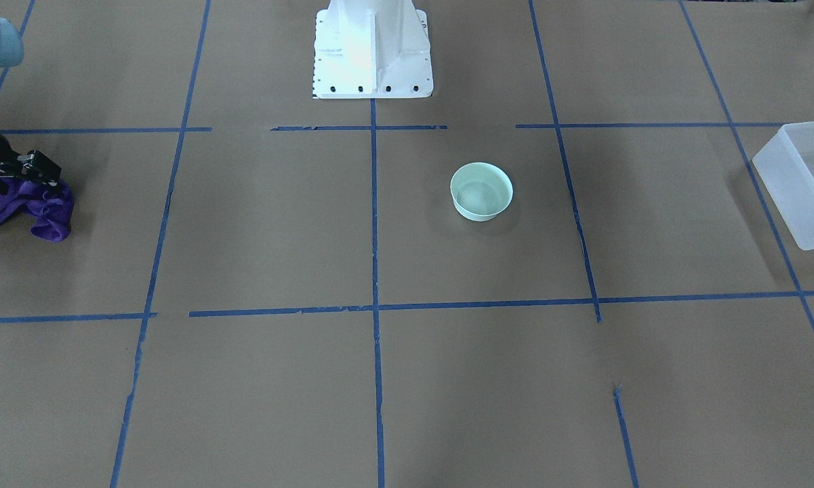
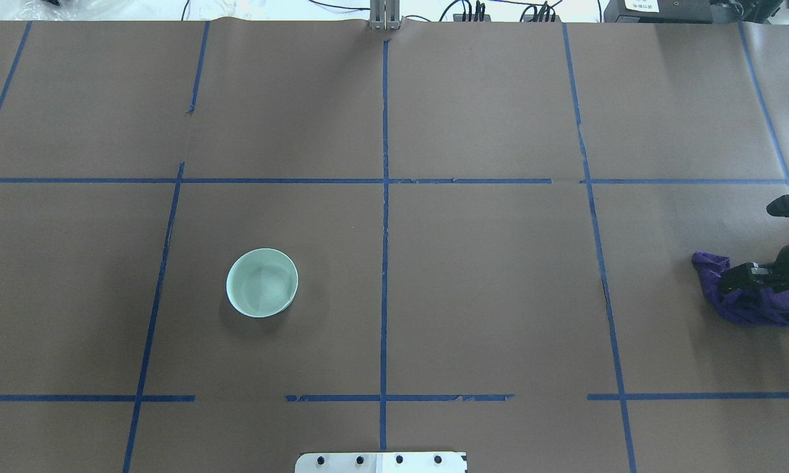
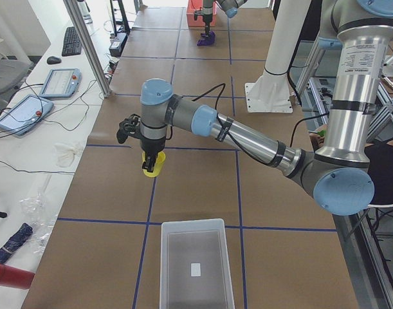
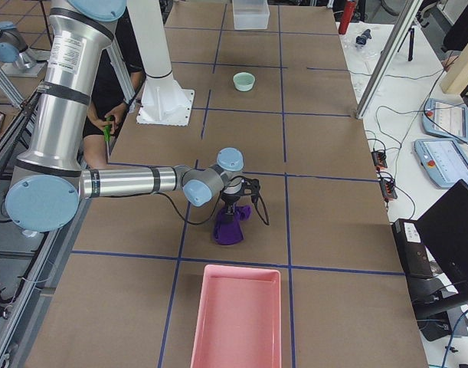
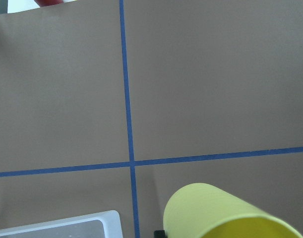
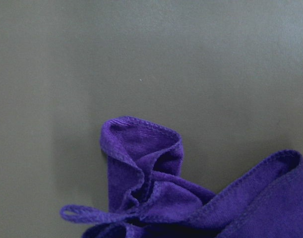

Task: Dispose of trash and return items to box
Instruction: 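Drop the yellow cup into the clear bin while the right gripper grasps the purple cloth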

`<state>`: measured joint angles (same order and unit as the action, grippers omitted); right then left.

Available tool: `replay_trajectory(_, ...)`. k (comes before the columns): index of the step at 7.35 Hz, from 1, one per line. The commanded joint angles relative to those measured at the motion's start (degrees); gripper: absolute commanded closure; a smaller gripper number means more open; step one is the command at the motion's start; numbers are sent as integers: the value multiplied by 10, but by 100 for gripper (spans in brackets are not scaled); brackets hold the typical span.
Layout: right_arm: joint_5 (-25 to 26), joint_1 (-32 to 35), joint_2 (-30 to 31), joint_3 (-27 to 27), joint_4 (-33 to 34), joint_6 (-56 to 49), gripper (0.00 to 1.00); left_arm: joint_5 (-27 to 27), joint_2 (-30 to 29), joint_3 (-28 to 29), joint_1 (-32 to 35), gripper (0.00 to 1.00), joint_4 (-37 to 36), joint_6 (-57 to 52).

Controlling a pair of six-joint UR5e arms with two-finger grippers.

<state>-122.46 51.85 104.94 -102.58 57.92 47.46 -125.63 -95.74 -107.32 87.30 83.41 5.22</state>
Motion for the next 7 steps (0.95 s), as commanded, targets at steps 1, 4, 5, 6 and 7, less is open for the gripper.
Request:
replay_trajectory(1,3,-5,1,8,2,-2,99,1,-4,46,42,100,0,-88)
replay_trajectory(4,2,-1,0,2,3,-4,100,0,-3,130,102,100,38,-185)
replay_trajectory(5,-1,15,-1,-2,4,-7,100,2,-3,154,111,100,59,-201)
replay_trajectory(6,-8,42,-1,-22,12,-9,100,33,-4,171,116,100,89,-204)
replay_trajectory(7,-21,62,-1,-59,57,-11,100,40,-2,191,118,100,111,-206)
